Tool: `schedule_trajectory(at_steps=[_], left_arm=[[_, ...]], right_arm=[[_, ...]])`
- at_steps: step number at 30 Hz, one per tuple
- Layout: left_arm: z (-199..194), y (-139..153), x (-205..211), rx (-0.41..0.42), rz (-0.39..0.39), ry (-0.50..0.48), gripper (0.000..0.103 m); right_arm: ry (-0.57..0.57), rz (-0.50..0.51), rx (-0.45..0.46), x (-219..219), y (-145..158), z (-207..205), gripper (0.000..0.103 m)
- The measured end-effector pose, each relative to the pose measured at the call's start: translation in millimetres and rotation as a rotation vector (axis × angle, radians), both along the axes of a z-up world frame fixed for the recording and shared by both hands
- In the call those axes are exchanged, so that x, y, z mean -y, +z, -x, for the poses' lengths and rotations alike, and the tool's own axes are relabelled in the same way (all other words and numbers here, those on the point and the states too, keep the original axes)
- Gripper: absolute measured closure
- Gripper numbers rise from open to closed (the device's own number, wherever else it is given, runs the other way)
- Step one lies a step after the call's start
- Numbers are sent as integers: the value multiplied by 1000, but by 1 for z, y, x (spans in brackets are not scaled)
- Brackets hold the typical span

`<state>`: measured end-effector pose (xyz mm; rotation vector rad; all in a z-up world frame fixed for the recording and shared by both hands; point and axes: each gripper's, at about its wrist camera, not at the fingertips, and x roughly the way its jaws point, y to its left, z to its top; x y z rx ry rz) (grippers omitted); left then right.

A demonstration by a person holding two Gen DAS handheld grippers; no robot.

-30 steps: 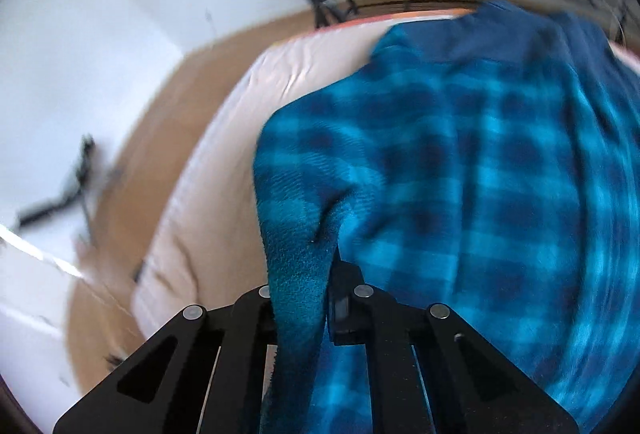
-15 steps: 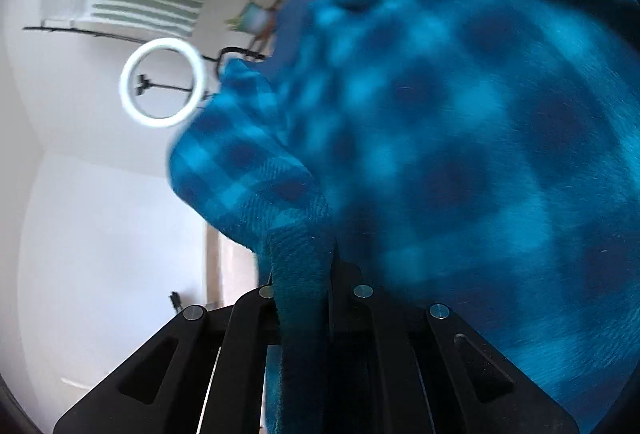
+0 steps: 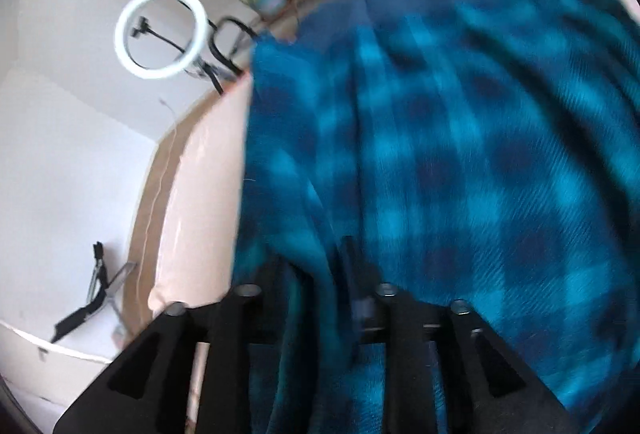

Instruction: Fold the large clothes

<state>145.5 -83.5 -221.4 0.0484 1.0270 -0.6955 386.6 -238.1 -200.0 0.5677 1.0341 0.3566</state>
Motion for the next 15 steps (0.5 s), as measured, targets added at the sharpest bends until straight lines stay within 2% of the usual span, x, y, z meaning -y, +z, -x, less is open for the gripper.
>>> schedule_trajectory(at_steps=[2,3,5,7,9,10,12,15], left_arm=[[0,-4,-1,-16,1,0,98],[1,-4,-3,-25,1,0,98],[3,0,-15,-28,23,15,95],[8,6,-28,-37,57,36,95],[13,14,-46,-33,94,65,92],[18,18,-57,-15,98,87,92],[22,21,-71,11,88,122,92],[26,18,-97,11,70,183,92]], right_arm=[[-15,-28,75,9,16,0,40],[-19,-41,102,11,23,-5,37],[-16,-16,100,9,28,-20,37],[-23,68,97,7,27,-30,37],[-3,104,98,1,23,-37,38],[13,116,99,-2,18,-38,39],[34,133,92,-5,6,-34,50],[62,222,73,-13,-11,-31,53]])
